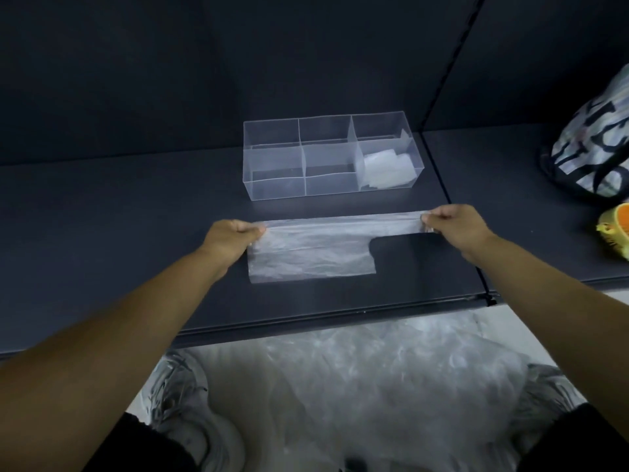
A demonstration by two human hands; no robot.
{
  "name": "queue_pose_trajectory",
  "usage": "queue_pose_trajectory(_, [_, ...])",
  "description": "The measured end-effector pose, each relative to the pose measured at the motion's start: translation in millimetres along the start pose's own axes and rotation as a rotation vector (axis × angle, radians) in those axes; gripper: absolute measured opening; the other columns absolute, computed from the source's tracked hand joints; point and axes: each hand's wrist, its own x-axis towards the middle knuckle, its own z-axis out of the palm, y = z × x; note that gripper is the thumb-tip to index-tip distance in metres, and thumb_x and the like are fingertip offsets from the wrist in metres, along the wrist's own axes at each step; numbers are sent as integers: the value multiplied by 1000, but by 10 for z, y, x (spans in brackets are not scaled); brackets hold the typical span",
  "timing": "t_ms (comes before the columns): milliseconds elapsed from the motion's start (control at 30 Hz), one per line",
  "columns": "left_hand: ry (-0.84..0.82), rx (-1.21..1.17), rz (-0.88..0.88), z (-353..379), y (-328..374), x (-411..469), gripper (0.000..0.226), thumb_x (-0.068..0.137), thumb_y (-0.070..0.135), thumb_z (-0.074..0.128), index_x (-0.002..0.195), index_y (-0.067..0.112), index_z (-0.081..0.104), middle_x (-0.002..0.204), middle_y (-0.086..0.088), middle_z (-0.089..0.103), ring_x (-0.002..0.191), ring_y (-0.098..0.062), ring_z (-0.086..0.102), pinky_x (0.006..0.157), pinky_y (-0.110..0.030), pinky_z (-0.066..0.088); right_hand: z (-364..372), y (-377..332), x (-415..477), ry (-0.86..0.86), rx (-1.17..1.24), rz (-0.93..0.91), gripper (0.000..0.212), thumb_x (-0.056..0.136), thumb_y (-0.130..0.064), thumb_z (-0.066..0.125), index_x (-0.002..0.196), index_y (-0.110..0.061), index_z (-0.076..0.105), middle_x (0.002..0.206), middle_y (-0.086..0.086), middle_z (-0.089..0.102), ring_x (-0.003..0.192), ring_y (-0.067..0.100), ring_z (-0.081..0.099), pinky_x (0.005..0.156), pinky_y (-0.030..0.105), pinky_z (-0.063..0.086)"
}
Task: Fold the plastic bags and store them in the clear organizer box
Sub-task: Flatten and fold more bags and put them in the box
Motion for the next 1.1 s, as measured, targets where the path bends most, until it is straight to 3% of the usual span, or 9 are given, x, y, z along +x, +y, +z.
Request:
queue_pose_trajectory(267, [270, 246, 95, 158, -123, 158, 17, 86, 32, 68, 75, 19, 69, 91, 2, 68, 85, -14, 62, 70, -22, 43, 249, 82, 213, 154, -250, 35, 25, 90, -27, 64, 92, -3, 72, 99, 15, 70, 97, 31, 62, 80, 32, 47])
queue_pose_trajectory(400, [523, 569, 542, 341, -137, -52, 19, 90, 10, 61, 106, 3, 67, 109, -17, 60, 97, -35, 56, 85, -41, 47, 288, 82, 214, 180, -277, 34, 24, 88, -28, 66, 90, -5, 72, 98, 16, 70, 96, 32, 62, 79, 33, 48])
queue_pose_trajectory(500, [267, 738, 780, 568, -209, -187, 34, 96, 8, 50, 128, -2, 56, 133, -21, 53, 124, -37, 49, 110, -43, 32, 297, 76, 210, 183, -283, 42, 22, 88, -29, 66, 87, -8, 71, 97, 14, 70, 93, 30, 62, 73, 28, 44])
queue_pose_trajectory(633, [54, 990, 638, 668, -445, -142, 64, 100, 48, 21, 152, 15, 5, 161, -2, 2, 148, -17, -4, 114, -27, -16, 300, 29, 209, 168, -319, 82, 24, 90, -28, 63, 93, -6, 71, 100, 17, 69, 98, 34, 62, 77, 29, 44])
queue_pose_trajectory(733, [61, 1110, 594, 674, -537, -107, 78, 87, 65, -1, 150, 20, -11, 160, 0, -12, 146, -17, -15, 116, -32, -16, 412, -114, 113, 355, -520, 116, 20, 89, -22, 61, 105, -10, 64, 116, 18, 58, 114, 38, 51, 94, 42, 40])
queue_pose_trajectory(800, [63, 1117, 590, 689, -537, -104, 81, 84, 67, -6, 150, 21, -11, 160, 0, -12, 146, -19, -16, 117, -35, -13, 662, -258, -62, 509, -593, -93, 28, 88, -15, 59, 115, -10, 59, 123, 18, 51, 116, 38, 46, 95, 44, 36])
queue_pose_trajectory(933, [66, 1132, 561, 693, -527, -97, 75, 85, 66, -8, 145, 23, -22, 158, 0, -17, 145, -24, -18, 118, -39, -12, 1548, -522, -580, 3, -334, -619, 41, 95, -8, 47, 136, -1, 48, 143, 18, 44, 135, 31, 37, 116, 37, 23])
queue_pose_trajectory(1000, [74, 1136, 563, 690, -544, -92, 67, 86, 59, -8, 140, 25, -29, 159, -3, -17, 145, -27, -20, 117, -40, -14, 1868, -479, -689, -157, -425, -640, 47, 101, -19, 37, 146, -6, 33, 155, 12, 29, 145, 23, 19, 120, 31, 6])
queue_pose_trajectory(1100, [91, 1132, 549, 684, -551, -83, 71, 88, 66, 2, 147, 29, -16, 160, -5, -15, 145, -32, -18, 117, -42, -15, 1845, -223, -513, -111, -639, -552, 58, 103, -39, 26, 153, -14, 12, 162, 3, 6, 148, 15, -2, 117, 29, -13])
